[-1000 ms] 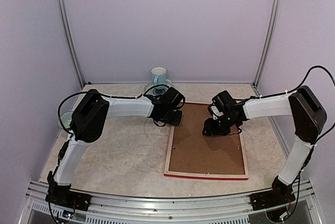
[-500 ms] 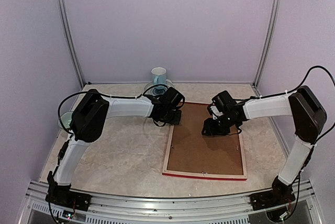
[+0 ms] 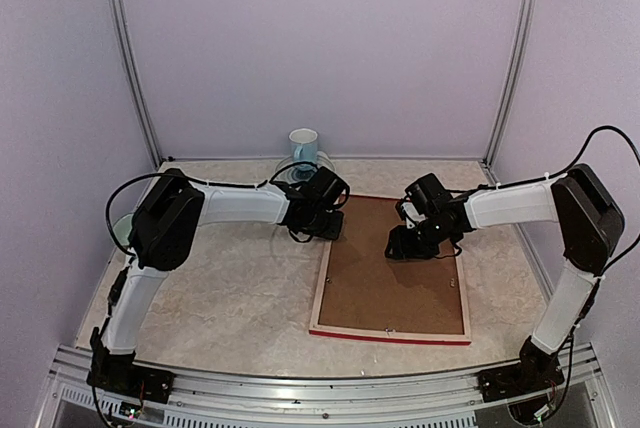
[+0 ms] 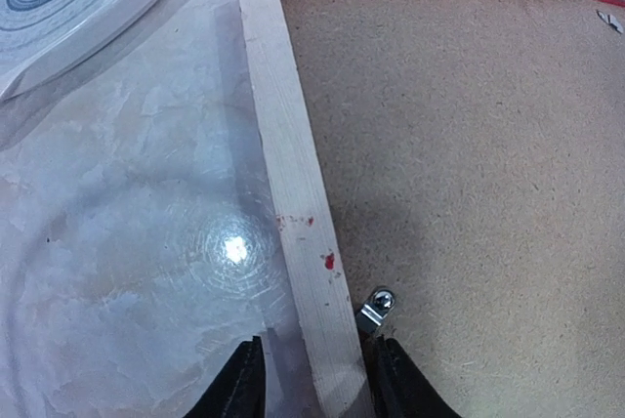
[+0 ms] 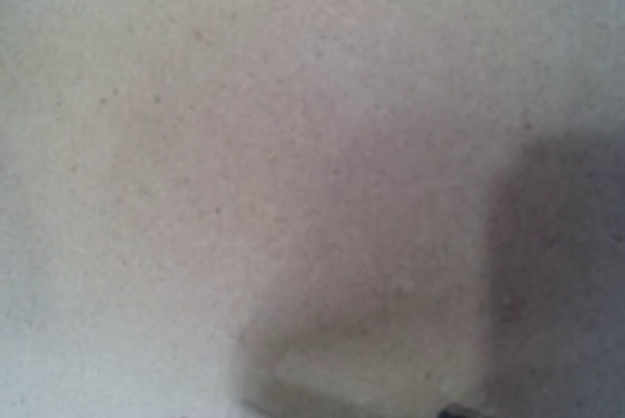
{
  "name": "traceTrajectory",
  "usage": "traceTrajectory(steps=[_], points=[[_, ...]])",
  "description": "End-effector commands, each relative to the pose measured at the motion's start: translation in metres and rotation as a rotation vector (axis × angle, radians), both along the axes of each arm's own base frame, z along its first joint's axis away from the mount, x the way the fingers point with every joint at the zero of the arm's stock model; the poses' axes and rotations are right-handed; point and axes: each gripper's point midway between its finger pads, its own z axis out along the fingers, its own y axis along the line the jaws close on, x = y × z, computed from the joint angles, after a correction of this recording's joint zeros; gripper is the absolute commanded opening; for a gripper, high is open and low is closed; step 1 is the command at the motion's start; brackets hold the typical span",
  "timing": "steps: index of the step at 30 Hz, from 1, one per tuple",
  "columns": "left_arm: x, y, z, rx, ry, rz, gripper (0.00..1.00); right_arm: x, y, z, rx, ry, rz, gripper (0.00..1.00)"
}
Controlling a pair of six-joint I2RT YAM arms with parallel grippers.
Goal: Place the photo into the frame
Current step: Press the fastener onto the backboard.
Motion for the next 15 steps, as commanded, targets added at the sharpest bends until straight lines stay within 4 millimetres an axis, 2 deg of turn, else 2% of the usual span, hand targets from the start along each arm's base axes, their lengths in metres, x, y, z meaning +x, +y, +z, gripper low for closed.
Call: traceTrajectory(steps=[1,6,15], points=[[0.003,0.008,0.032,-0.009,-0.037,0.003,0.46,-0.021,-0.018,-0.025,-0.071,0.089,-0.021,0.54],[0.007,0.003,0.033,-0.008,-0.042,-0.010,0.55,-0.021,-0.017,-0.024,-0.071,0.087,-0.021,0.54],[0.009,-0.001,0.007,0.018,-0.012,-0.030,0.56,-0.022,-0.019,-0.026,-0.076,0.089,-0.020,0.54]])
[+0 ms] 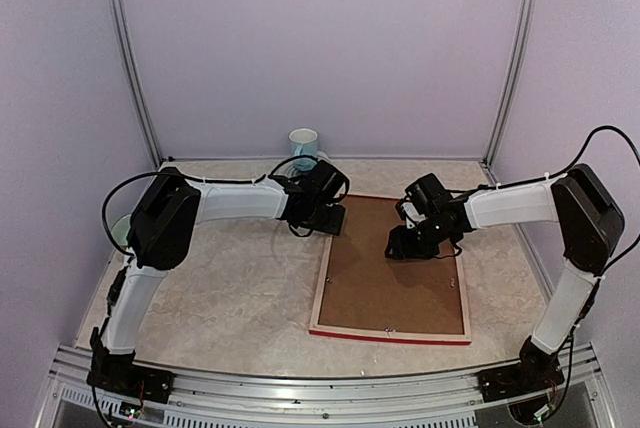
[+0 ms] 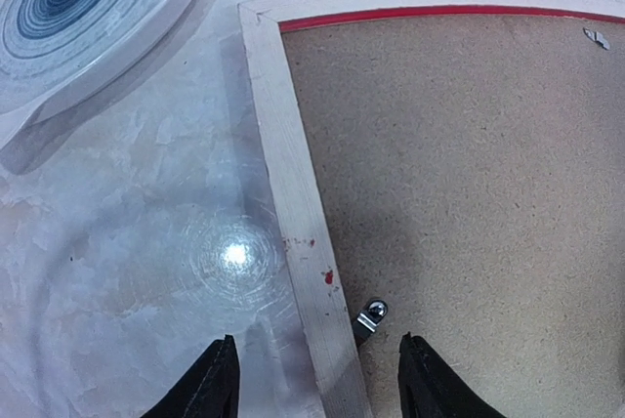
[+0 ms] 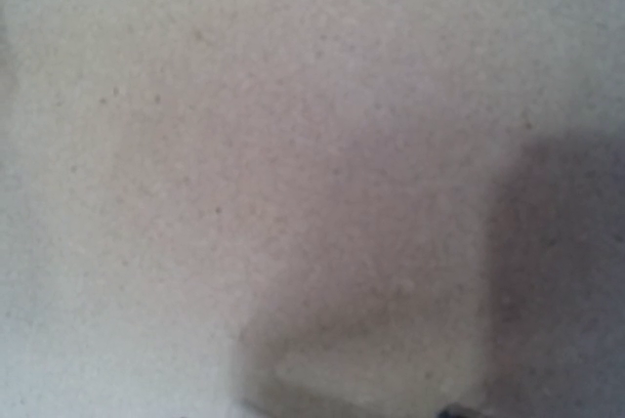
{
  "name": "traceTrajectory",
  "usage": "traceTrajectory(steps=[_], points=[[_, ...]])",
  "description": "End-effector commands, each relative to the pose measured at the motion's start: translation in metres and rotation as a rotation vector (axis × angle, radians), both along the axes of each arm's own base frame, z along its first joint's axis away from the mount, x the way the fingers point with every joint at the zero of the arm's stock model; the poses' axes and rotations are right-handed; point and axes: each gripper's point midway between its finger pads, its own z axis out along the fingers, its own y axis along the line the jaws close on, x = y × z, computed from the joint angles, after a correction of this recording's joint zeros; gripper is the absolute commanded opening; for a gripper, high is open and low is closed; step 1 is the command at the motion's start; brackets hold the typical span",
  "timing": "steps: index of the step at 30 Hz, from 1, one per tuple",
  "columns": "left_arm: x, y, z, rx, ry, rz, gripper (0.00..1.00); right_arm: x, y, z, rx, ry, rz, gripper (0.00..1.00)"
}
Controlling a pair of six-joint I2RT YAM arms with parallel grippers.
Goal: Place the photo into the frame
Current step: Press the fastener onto the backboard.
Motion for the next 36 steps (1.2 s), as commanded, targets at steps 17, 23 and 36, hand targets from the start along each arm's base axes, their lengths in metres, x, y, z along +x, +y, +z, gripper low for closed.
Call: traceTrajectory(steps=[17,23,36], points=[[0.008,0.003,-0.031,0.047,0.032,-0.022,0.44,-0.018,-0.016,-0.024,-0.080,0.090,-0.016,0.54],[0.007,0.005,-0.031,0.053,0.032,-0.019,0.33,-0.017,-0.017,-0.020,-0.088,0.085,-0.016,0.54],[0.001,0.011,-0.020,0.035,0.024,-0.010,0.19,-0.016,-0.017,-0.020,-0.086,0.085,-0.018,0.55]])
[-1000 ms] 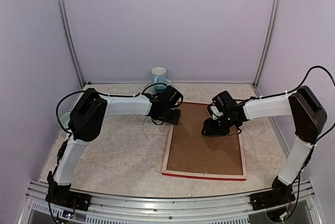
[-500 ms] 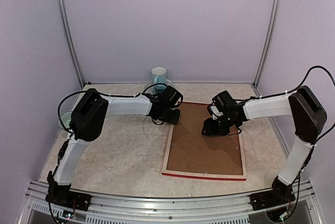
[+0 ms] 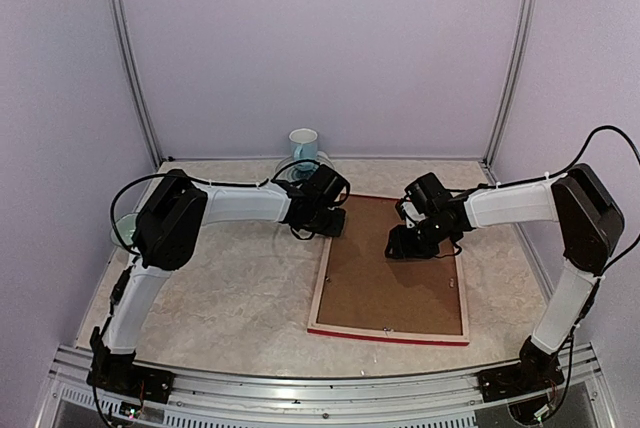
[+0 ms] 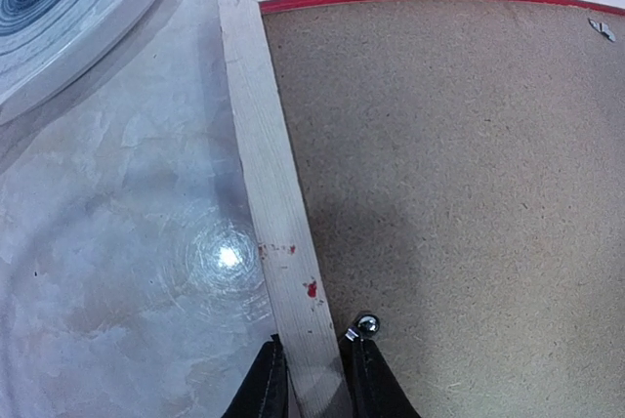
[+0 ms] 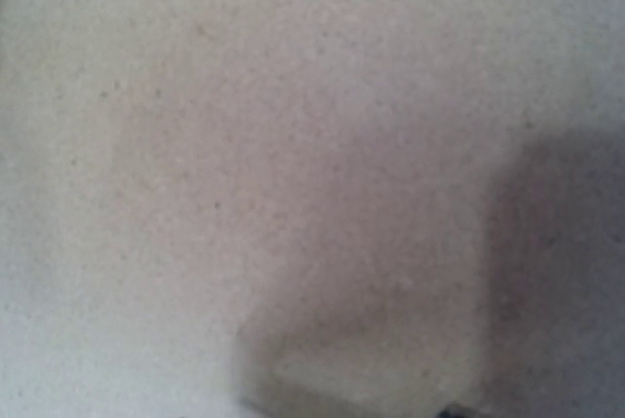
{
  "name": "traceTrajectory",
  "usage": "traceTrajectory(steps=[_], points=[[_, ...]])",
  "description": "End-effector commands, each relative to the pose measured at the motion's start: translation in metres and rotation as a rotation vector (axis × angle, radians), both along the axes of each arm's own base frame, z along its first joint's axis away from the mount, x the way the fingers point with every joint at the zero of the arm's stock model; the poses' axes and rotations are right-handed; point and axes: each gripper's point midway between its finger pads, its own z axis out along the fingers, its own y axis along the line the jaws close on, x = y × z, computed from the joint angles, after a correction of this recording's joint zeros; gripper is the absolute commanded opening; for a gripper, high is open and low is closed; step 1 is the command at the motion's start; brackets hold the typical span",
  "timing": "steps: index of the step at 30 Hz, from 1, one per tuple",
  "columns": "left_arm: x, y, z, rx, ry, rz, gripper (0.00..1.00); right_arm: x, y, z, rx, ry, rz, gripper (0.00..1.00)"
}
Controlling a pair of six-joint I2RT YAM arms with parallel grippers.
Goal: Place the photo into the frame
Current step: Press the fastener onto the backboard.
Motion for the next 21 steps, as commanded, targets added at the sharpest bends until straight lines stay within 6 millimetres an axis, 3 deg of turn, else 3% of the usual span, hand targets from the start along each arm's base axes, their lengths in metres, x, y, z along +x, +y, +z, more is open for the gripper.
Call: traceTrajectory(steps=[1,10,18,21], points=[[-0.004,0.018,-0.004,0.046,0.009,0.010,0.19,-0.016,-0.016,-0.022,-0.083,0.084,-0.016,0.54],[-0.008,0.024,0.023,0.011,-0.028,0.034,0.33,-0.013,-0.018,-0.015,-0.093,0.065,-0.017,0.57],[-0.012,0.025,0.065,-0.023,-0.094,0.050,0.44,-0.016,-0.018,-0.017,-0.086,0.066,-0.017,0.59],[-0.017,0.024,0.071,-0.026,-0.101,0.047,0.50,-0.015,-0.017,-0.014,-0.079,0.060,-0.015,0.61]])
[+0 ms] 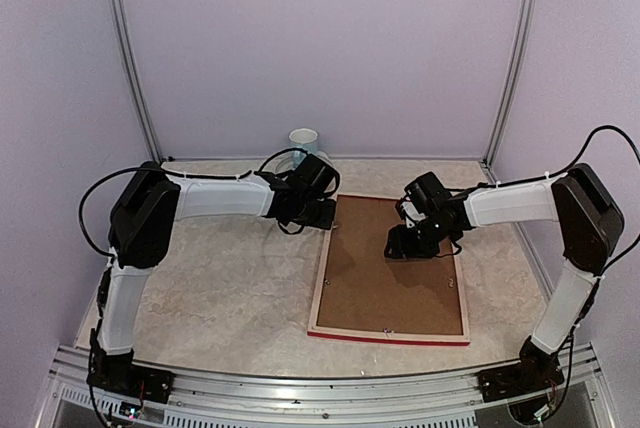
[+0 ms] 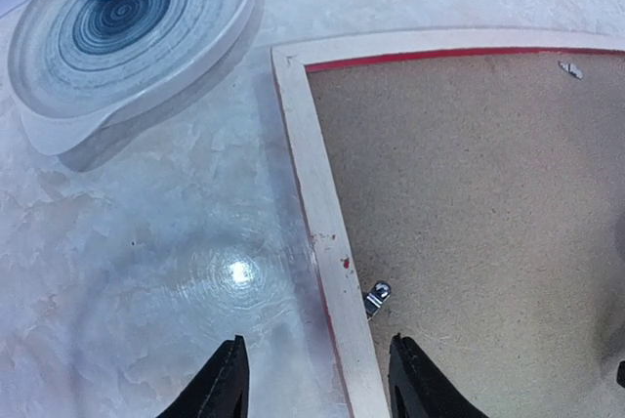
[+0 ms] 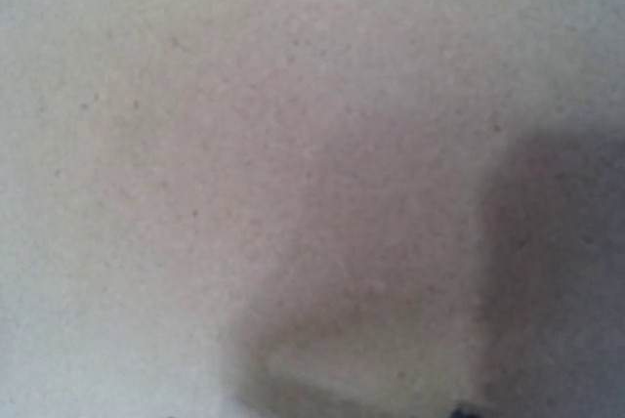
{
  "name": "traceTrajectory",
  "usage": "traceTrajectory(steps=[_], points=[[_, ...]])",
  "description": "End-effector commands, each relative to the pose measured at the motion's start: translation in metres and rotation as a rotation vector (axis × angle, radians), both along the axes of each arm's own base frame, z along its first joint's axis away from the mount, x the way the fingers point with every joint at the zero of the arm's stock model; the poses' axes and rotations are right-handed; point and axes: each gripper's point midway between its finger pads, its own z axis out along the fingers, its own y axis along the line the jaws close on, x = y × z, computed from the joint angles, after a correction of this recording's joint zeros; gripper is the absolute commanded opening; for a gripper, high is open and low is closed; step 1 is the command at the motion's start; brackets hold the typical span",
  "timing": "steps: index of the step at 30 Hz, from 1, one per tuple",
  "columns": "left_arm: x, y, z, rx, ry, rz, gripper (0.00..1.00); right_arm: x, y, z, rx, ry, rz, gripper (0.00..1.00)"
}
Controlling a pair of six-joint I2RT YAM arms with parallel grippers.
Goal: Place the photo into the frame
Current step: Press the fastener onto the backboard.
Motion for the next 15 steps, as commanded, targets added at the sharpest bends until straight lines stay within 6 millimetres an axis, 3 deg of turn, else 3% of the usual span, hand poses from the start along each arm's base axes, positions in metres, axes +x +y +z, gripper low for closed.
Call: traceTrajectory(steps=[1,10,12,13,15], points=[[-0.008,0.001,0.030,-0.018,-0.048,0.006,0.52,-0.016,-0.017,-0.015,-0.071,0.054,-0.015,0.62],[-0.035,0.005,0.015,0.002,-0.023,-0.005,0.71,-0.015,-0.017,0.001,-0.053,0.011,-0.008,0.75],[-0.039,0.007,0.013,0.002,-0.017,-0.006,0.75,-0.014,-0.018,0.008,-0.052,-0.008,-0.007,0.87],[-0.040,0.008,0.013,-0.004,-0.017,-0.005,0.77,-0.013,-0.019,0.012,-0.051,-0.021,-0.009,0.98],[-0.043,0.010,0.014,-0.015,-0.015,-0.007,0.81,-0.011,-0.021,0.021,-0.051,-0.047,-0.012,0.99]])
